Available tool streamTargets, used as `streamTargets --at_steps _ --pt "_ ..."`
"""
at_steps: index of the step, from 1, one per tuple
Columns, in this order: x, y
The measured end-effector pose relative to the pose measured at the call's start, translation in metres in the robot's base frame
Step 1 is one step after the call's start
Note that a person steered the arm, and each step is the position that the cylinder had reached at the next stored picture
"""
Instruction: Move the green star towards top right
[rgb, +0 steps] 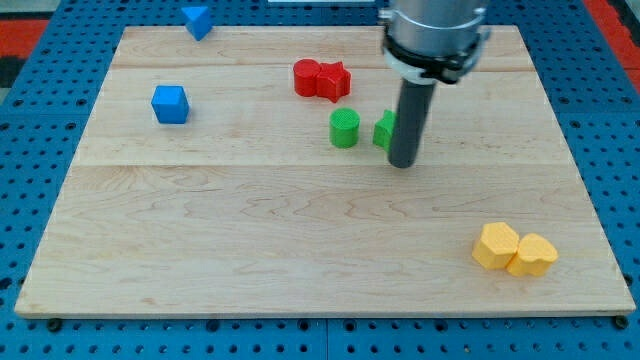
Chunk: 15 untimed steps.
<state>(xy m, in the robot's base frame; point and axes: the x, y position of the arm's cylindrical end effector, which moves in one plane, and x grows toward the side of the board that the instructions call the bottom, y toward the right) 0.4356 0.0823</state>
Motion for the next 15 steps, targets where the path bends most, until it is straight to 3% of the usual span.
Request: streamTargets --at_steps 2,3,6,7,8,10,11,12,13,15 --pt "-0.058 0.030" --pt "-0.042 0.079" --pt "0.024 0.065" --pt "0.001 0.046" --pt "-0.025 0.075" --pt "0.015 0.050" --pt "-0.008 -0.022" --pt "-0.037 -0.028" --pt "-0.058 -0.019" --pt "-0.059 0.043"
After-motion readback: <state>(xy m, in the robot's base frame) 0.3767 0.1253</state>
